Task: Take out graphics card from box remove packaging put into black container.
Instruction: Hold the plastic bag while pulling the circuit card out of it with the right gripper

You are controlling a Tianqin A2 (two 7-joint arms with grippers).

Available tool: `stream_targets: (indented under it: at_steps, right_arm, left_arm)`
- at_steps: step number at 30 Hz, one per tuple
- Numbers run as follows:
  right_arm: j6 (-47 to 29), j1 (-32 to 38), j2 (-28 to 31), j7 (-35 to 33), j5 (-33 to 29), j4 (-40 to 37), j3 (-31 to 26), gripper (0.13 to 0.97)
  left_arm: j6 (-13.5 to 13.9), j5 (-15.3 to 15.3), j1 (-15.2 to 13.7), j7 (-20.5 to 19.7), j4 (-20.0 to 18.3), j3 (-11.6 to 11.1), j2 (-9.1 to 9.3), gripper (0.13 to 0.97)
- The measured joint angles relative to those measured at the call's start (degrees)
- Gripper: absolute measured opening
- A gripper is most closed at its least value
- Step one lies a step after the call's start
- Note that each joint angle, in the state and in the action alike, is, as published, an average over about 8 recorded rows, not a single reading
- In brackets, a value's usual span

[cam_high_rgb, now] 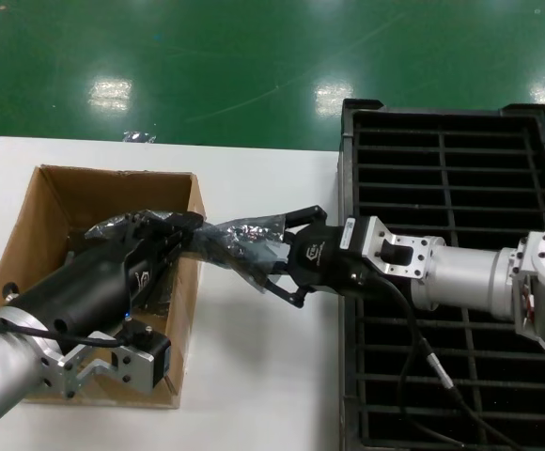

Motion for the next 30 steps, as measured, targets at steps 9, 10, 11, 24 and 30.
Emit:
stream_targets:
  at_steps: [9,10,11,24,30]
  right_arm:
    - [0.85,0.20,-0.90,-0.34,0.04,-1.44,0.36,0.223]
    - [0.90,0.12,-0.86,-0.24,0.06,-1.30,0.41,0.219]
    - [0.95,0.02,-0.79,-0.10,0.07,-1.07,0.45,0.214]
    - [0.75,-4.11,2.82,5.46,0.00,9.94,-0.16,0.188]
    - [0.06,-7.11,6.91,10.02,-0.24,18.75,-0.66,0.188]
  left_arm:
    - [0.00,0.00,0.00,0.00,0.00,0.00,0.00,0.139]
    - [0.00,0.00,0.00,0.00,0.00,0.00,0.00,0.139]
    - [0.00,0.00,0.00,0.00,0.00,0.00,0.00,0.139]
    - [0.00,0.00,0.00,0.00,0.00,0.00,0.00,0.139]
    - [0.00,0.00,0.00,0.00,0.00,0.00,0.00,0.139]
